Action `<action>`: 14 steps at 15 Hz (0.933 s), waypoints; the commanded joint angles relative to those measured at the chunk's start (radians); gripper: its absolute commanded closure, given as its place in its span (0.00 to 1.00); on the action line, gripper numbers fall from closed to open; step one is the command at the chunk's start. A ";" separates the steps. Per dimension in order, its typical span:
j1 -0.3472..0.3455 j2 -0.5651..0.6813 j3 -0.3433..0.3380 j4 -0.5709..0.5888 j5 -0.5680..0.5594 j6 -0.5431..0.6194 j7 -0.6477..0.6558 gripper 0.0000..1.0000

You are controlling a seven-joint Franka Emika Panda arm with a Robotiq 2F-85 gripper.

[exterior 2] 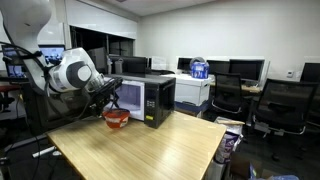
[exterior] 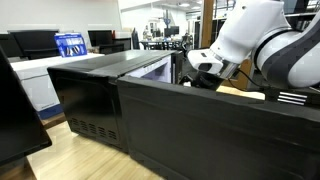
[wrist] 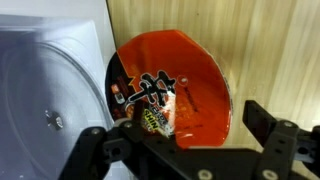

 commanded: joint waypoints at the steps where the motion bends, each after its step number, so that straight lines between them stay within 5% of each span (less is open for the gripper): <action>1: 0.020 0.091 -0.023 0.039 -0.001 0.042 -0.001 0.00; 6: 0.076 0.176 -0.077 0.087 0.016 0.108 -0.006 0.00; 7: 0.102 0.194 -0.105 0.097 0.028 0.135 -0.010 0.04; 8: 0.122 0.207 -0.128 0.099 0.040 0.160 -0.014 0.26; 12: 0.184 0.241 -0.185 0.093 0.098 0.239 -0.019 0.44; 14: 0.167 0.205 -0.151 0.100 0.104 0.190 -0.012 0.56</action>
